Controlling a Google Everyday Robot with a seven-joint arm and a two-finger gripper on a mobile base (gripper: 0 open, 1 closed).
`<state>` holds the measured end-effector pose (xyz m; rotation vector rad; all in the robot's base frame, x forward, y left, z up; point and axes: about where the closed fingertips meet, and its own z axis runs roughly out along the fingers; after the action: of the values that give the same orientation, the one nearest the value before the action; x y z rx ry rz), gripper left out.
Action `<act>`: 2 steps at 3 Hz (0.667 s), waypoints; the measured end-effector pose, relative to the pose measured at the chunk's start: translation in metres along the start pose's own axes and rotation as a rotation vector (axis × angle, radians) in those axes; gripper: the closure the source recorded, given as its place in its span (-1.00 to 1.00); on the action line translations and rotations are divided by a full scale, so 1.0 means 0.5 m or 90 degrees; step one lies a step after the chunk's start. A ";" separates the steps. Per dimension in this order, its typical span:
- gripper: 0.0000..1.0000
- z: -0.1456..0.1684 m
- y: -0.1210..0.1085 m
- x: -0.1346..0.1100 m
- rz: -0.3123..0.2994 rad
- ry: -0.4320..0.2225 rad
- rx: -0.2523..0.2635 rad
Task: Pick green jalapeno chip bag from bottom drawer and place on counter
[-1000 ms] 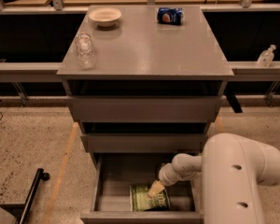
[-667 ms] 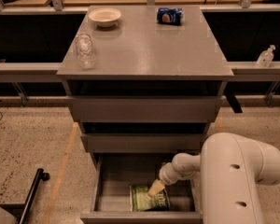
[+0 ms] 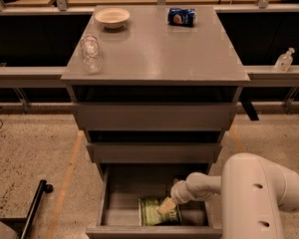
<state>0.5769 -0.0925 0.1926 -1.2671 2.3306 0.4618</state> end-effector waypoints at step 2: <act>-1.00 0.069 -0.005 0.053 0.030 -0.004 0.004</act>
Offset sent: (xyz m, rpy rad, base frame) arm -0.0023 -0.0098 -0.0714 0.0087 0.0364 -0.0780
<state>0.5739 -0.0953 0.1493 -1.2096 2.3593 0.4723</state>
